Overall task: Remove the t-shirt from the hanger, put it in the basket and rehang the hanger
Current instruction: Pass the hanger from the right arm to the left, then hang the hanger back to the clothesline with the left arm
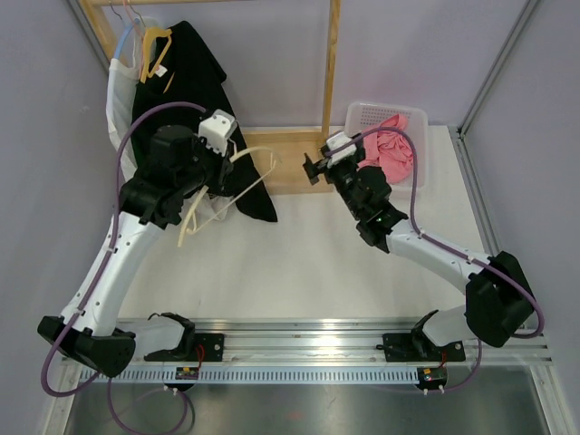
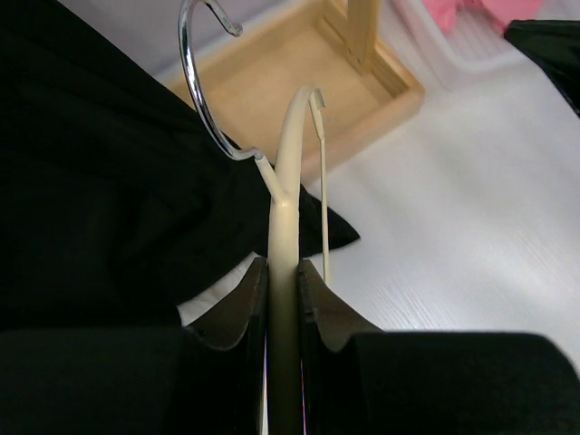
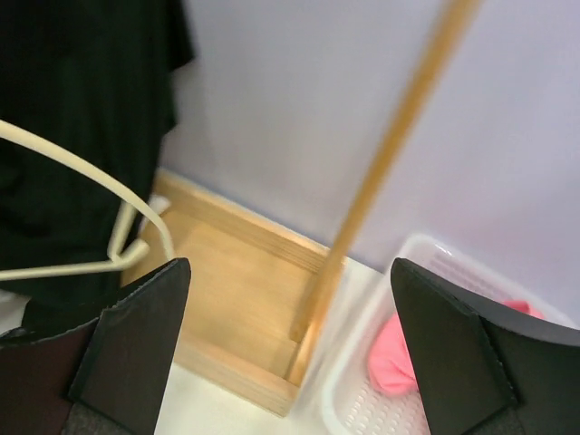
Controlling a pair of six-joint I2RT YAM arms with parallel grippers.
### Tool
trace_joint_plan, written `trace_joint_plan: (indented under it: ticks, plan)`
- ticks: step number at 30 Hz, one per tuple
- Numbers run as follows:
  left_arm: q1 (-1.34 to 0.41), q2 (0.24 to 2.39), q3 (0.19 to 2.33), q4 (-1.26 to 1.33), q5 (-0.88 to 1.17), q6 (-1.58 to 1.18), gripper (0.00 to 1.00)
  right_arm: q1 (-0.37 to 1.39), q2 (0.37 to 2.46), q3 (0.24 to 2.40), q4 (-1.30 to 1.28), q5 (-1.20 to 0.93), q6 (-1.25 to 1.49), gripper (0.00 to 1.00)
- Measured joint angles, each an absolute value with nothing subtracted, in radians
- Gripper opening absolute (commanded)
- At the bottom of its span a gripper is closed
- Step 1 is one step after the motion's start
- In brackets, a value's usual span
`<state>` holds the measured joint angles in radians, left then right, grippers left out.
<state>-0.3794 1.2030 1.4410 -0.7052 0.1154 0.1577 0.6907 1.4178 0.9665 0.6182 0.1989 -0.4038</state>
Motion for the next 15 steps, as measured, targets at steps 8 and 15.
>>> trace_joint_plan:
  ticks: [8, 15]
  plan:
    - [-0.379, 1.278, 1.621, -0.589, 0.011, 0.152, 0.00, 0.485, 1.332, 0.942, 0.633, 0.346, -0.149, 0.99]
    - [-0.379, 1.526, 1.932, -0.572, -0.026, 0.137, 0.00, 0.484, 1.313, 0.927, 0.639, 0.355, -0.093, 0.99]
